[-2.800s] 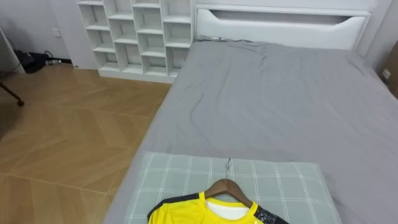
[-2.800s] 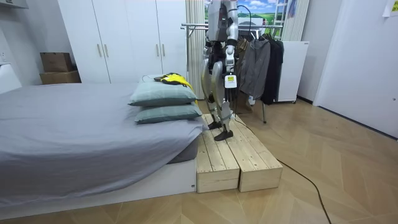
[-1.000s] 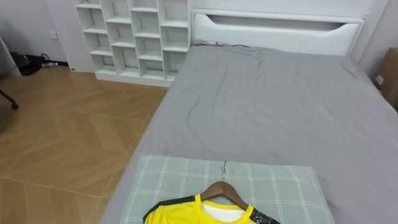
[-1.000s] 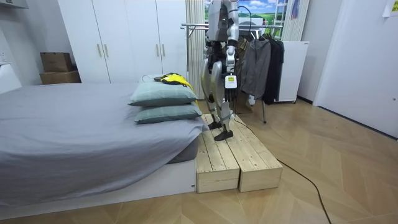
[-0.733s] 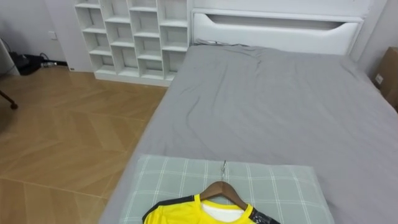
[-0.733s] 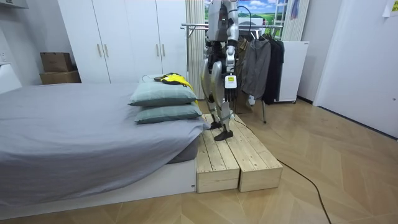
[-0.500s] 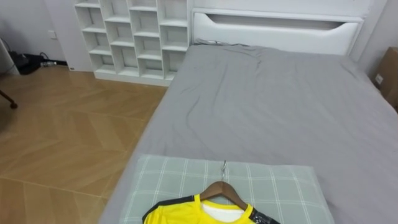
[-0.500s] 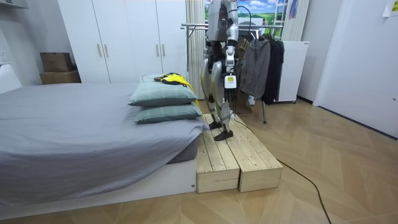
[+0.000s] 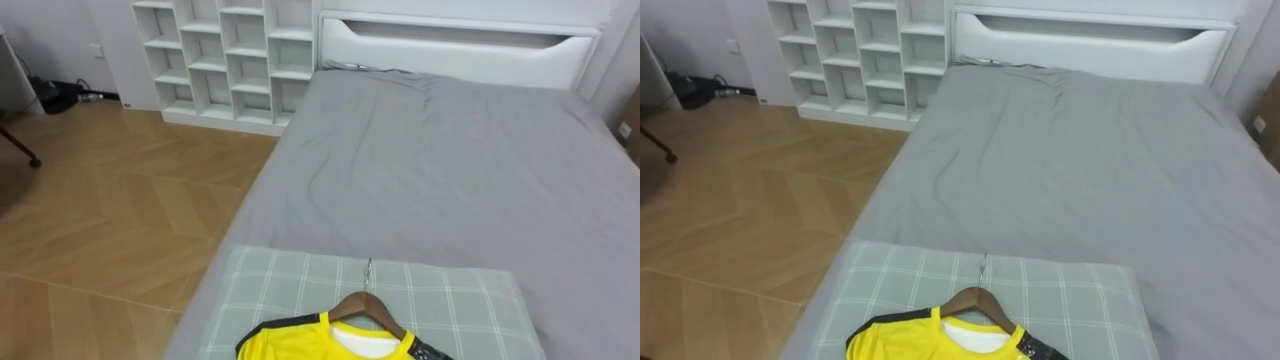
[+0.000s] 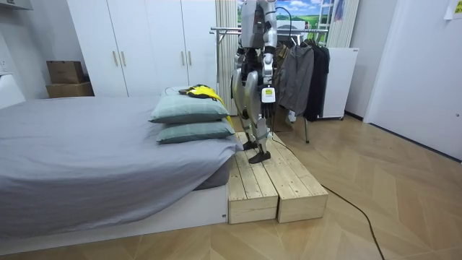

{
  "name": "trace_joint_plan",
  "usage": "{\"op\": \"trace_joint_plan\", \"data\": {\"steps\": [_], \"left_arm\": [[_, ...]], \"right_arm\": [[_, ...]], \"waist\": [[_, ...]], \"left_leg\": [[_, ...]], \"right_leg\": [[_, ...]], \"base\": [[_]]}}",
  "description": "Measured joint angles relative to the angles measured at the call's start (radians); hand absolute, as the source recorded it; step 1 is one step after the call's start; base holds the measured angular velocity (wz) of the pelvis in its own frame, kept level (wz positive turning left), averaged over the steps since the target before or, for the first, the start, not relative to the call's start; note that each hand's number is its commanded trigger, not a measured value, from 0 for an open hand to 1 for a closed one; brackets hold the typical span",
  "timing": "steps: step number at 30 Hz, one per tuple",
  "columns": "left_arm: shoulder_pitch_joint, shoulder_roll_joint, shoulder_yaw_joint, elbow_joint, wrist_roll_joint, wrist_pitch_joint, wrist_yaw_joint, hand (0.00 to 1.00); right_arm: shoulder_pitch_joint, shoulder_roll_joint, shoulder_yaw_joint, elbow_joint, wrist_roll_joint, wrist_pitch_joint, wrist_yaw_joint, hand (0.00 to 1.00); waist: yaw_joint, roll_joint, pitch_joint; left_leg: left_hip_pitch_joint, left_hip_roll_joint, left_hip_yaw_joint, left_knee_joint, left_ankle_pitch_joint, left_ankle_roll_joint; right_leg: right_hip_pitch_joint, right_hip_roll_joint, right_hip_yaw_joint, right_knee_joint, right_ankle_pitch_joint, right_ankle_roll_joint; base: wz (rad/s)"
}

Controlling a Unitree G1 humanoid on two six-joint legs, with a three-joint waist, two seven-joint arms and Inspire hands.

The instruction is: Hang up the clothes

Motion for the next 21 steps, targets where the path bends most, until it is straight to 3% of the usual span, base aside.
{"op": "trace_joint_plan", "data": {"steps": [5, 10, 12, 17, 21], "left_arm": [[0.002, 0.0, 0.023, 0.009, -0.021, -0.004, 0.036, 0.0], [0.001, -0.001, 0.122, 0.001, -0.051, -0.031, 0.137, 0.0], [0.0, -0.001, 0.164, -0.021, -0.055, -0.041, 0.233, 0.0], [-0.019, 0.007, 0.226, -0.043, -0.055, -0.06, 0.414, 0.0], [-0.022, 0.017, 0.235, -0.084, -0.054, -0.11, 0.591, 0.0]], "right_arm": [[-0.002, 0.0, 0.0, 0.002, 0.003, -0.002, -0.013, 0.0], [-0.008, -0.001, -0.041, 0.003, 0.006, -0.028, -0.066, 0.0], [-0.011, -0.002, -0.039, 0.003, 0.014, -0.034, -0.091, 0.0], [-0.017, -0.003, -0.038, 0.003, 0.064, -0.037, -0.122, 0.0], [-0.018, -0.011, -0.038, 0.0, 0.085, -0.058, -0.146, 0.0]], "waist": [[0.001, 0.001, 0.001], [0.018, 0.004, 0.0006], [0.03, 0.008, -0.0021], [0.042, 0.012, 0.0009], [0.05, 0.016, 0.0002]], "left_leg": [[-0.003, -0.001, -0.024, 0.002, 0.0, 0.0], [-0.017, -0.004, -0.039, 0.008, 0.0, 0.0], [-0.017, -0.004, -0.039, 0.008, 0.0, 0.0], [-0.015, -0.008, -0.063, 0.012, 0.0, 0.0], [-0.015, -0.01, -0.073, 0.011, 0.001, -0.001]], "right_leg": [[0.006, -0.002, -0.033, 0.004, 0.0, 0.0], [0.006, -0.002, -0.048, 0.003, 0.0, 0.0], [0.009, -0.001, -0.049, 0.003, 0.0, 0.0], [0.018, -0.003, -0.073, 0.0, 0.0, 0.0], [0.025, -0.003, -0.076, -0.001, 0.0, 0.0]], "base": [[0.17], [0.1], [0.0], [0.13], [0.05]]}}
